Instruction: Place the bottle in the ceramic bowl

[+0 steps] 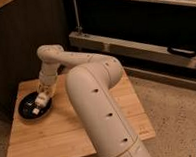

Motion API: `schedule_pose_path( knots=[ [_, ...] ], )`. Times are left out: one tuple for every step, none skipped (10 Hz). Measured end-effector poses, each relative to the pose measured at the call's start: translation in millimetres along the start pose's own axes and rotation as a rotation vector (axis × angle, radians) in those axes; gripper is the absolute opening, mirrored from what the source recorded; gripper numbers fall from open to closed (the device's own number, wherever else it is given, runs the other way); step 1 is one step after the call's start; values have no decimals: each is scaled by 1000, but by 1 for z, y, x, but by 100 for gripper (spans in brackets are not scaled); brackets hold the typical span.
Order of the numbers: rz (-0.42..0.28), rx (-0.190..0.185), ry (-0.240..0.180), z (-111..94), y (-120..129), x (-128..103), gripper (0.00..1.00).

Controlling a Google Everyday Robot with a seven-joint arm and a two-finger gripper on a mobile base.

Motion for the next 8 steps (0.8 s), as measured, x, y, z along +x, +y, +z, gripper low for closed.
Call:
schedule_pose_path(
  knots=[
    [-11,-10,2,0,-2,0,80],
    [-33,-24,0,-2,-1,1,80],
    [-53,-31,-3,-3,0,3,80],
    [-57,-29,-8,-5,0,4,80],
    [-61,-26,-11,-6,-1,5,80],
    [-59,-18,-16,-6,0,8,80],
    [-58,-12,-18,-6,0,10,80],
    [-57,-12,-20,-6,-1,10,80]
  ],
)
